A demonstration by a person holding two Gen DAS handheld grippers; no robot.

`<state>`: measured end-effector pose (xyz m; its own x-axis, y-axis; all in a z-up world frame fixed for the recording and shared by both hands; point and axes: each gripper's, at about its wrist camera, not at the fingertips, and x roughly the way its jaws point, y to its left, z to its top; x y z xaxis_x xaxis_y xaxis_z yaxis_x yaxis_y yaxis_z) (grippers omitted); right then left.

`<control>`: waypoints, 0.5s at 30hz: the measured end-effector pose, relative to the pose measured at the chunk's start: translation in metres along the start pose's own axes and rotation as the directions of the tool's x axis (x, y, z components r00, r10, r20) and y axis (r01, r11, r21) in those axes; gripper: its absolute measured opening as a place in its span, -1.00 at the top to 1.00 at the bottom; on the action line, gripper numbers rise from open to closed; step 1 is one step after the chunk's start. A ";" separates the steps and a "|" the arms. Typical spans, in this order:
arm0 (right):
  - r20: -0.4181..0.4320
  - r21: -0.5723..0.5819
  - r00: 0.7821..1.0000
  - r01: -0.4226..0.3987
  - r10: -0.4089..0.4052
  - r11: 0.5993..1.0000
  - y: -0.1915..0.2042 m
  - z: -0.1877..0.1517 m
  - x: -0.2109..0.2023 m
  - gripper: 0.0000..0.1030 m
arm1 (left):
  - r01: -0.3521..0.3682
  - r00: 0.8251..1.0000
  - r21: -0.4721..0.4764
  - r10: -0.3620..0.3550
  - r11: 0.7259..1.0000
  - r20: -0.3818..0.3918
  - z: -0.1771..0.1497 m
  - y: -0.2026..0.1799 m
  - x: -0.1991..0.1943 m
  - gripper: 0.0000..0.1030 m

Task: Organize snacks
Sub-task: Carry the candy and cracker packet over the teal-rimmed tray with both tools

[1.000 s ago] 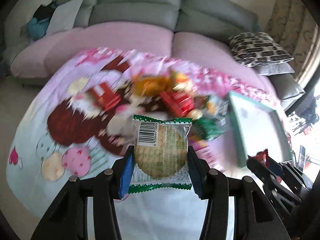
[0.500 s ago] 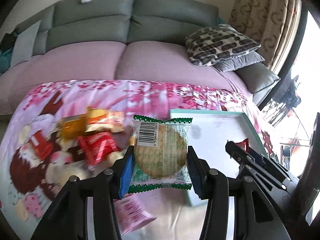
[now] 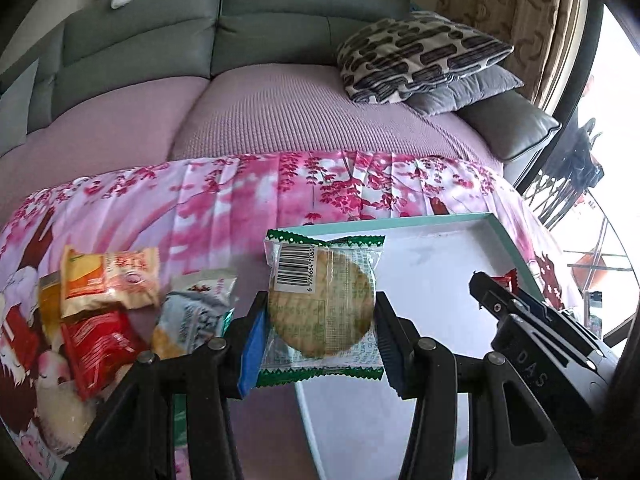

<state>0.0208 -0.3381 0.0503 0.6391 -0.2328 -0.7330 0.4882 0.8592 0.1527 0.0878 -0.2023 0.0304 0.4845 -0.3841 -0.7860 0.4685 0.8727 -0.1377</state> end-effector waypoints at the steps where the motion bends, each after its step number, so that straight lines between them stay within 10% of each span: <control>1: -0.003 0.007 1.000 0.006 -0.006 1.000 -0.004 0.002 0.004 0.48 | -0.002 1.000 0.005 0.002 1.000 -0.003 0.001 -0.001 0.004 0.00; 15: -0.063 0.030 0.996 0.065 -0.063 0.997 -0.022 0.006 0.041 0.47 | -0.039 0.998 0.056 0.041 0.998 -0.047 0.005 -0.019 0.054 0.00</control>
<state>0.0400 -0.3691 0.0209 0.5683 -0.2576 -0.7815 0.5468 0.8279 0.1247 0.1090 -0.2410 -0.0059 0.4681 -0.3332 -0.8184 0.4903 0.8685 -0.0731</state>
